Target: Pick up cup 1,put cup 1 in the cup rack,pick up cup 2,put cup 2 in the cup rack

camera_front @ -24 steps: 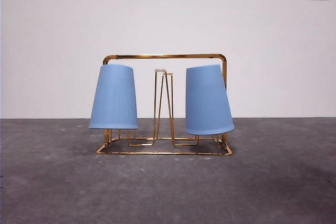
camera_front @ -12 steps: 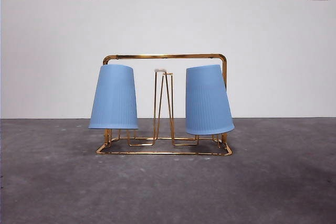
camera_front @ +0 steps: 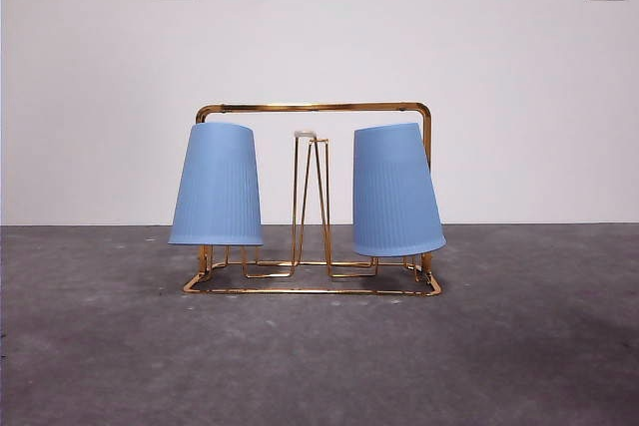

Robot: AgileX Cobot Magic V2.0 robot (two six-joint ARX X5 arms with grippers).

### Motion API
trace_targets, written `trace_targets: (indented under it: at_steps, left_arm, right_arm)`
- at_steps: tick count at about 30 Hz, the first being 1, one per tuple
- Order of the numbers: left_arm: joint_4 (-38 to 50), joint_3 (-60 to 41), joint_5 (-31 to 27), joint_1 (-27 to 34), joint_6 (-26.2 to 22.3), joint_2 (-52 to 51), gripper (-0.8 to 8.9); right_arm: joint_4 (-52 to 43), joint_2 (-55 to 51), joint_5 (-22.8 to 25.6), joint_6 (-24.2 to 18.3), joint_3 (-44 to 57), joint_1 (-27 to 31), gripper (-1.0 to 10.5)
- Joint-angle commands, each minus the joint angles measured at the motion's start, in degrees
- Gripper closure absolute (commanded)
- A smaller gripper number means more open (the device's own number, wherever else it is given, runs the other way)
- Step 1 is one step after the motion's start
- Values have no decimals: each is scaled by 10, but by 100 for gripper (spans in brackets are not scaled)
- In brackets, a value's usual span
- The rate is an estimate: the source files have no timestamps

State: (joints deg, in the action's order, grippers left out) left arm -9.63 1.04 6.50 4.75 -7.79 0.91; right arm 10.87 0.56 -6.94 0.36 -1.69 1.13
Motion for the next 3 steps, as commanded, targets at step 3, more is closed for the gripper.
trace_targets:
  at_steps: [3]
  left_arm:
    - [3,-5,-3,2,5,0,817]
  right_arm:
    - [-2,-1,1,-4,6,0,941]
